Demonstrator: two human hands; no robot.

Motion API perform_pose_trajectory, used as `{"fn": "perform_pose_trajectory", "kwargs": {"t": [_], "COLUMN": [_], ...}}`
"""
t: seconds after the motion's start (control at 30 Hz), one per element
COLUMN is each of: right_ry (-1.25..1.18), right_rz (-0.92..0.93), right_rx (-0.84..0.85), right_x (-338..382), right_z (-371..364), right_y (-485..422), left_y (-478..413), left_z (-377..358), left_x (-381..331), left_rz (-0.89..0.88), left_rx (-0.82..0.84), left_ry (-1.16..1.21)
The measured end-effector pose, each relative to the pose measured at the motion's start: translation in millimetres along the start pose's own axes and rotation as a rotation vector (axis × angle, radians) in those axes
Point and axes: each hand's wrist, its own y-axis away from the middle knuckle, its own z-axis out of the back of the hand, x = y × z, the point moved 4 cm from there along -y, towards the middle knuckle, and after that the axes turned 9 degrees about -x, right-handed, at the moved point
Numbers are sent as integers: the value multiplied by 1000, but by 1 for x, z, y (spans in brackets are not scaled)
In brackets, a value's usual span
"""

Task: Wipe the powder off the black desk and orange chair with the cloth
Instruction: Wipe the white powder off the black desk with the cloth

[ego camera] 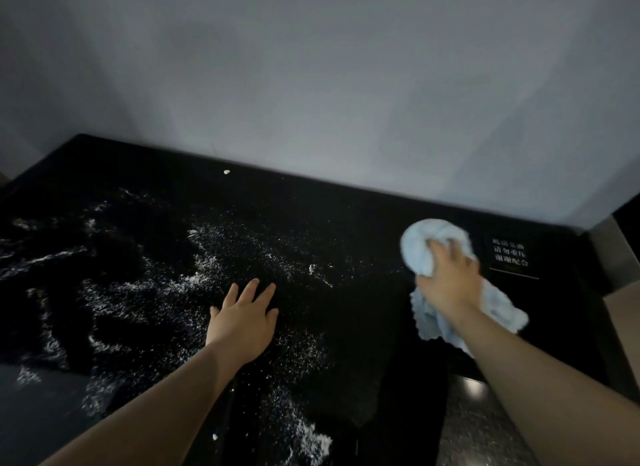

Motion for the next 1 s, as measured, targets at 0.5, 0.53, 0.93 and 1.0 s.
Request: {"fn": "perform_pose_trajectory", "kwargs": {"t": [0.5, 0.53, 0.93, 1.0], "right_ry": [27, 50, -181, -16], "right_rz": [-7, 78, -74, -87], "right_rx": [54, 23, -121, -69], "right_x": [27, 39, 19, 22], "right_z": [1, -4, 13, 1], "right_y": [7, 20, 16, 38], "left_y": [-1, -2, 2, 3], "left_z": [3, 2, 2, 2], "left_x": [-1, -1, -1, -1], "left_rz": [-25, -29, -37, -30], "left_rx": [40, 36, -9, -18], "left_ry": [4, 5, -30, -33]}}
